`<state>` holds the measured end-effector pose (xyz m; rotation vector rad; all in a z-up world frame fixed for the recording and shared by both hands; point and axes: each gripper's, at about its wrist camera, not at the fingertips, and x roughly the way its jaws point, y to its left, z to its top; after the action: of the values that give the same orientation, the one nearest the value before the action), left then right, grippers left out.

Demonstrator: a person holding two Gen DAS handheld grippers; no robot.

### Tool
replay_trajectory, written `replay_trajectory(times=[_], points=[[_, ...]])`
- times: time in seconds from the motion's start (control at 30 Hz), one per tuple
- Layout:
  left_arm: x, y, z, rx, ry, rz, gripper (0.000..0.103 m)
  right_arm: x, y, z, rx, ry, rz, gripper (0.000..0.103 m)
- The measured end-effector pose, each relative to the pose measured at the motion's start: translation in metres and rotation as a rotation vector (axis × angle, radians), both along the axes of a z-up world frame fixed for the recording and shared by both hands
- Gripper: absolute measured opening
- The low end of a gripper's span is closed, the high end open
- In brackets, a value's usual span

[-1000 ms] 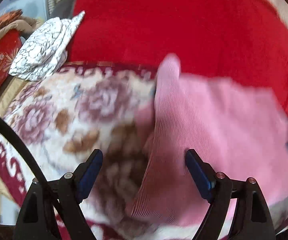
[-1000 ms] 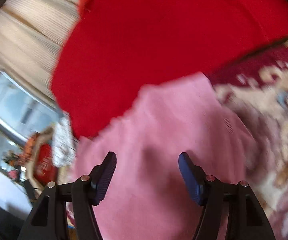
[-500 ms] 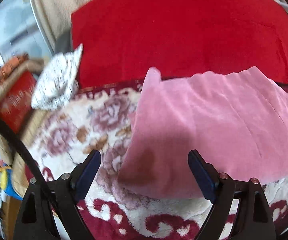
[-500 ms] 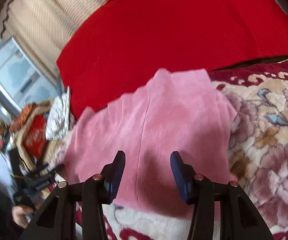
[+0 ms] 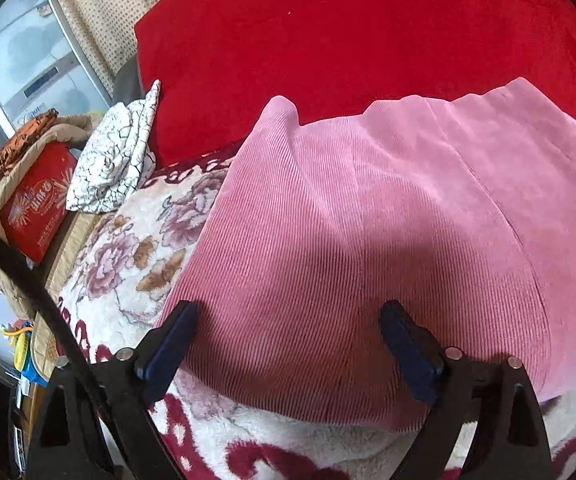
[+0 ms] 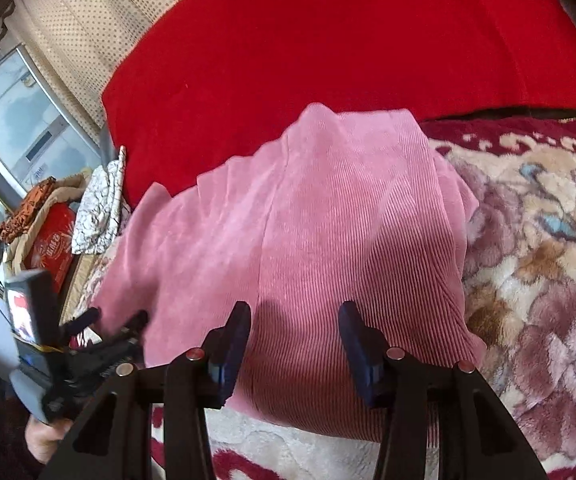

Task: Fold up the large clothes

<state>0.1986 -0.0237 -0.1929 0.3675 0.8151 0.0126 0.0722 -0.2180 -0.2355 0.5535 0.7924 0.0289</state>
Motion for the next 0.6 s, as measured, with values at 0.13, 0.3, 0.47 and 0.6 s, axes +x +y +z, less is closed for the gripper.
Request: replay_trajectory(times=[0.13, 0.3, 0.47, 0.6], points=[[0.000, -0.002, -0.004, 0.014, -0.016, -0.012, 0.097, -0.002, -0.002, 0.012, -0.072, -0.077, -0.069, 0.050], [0.001, 0.000, -0.011, -0.003, -0.038, -0.017, 0.102, 0.022, -0.006, -0.012, -0.070, 0.044, -0.073, 0.051], [0.000, 0.005, -0.015, -0.044, -0.045, 0.000, 0.103, 0.025, -0.001, -0.009, -0.108, 0.043, -0.059, 0.055], [0.001, 0.004, -0.006, -0.052, 0.015, -0.012, 0.103, 0.026, 0.013, -0.007, -0.214, 0.048, -0.054, 0.055]])
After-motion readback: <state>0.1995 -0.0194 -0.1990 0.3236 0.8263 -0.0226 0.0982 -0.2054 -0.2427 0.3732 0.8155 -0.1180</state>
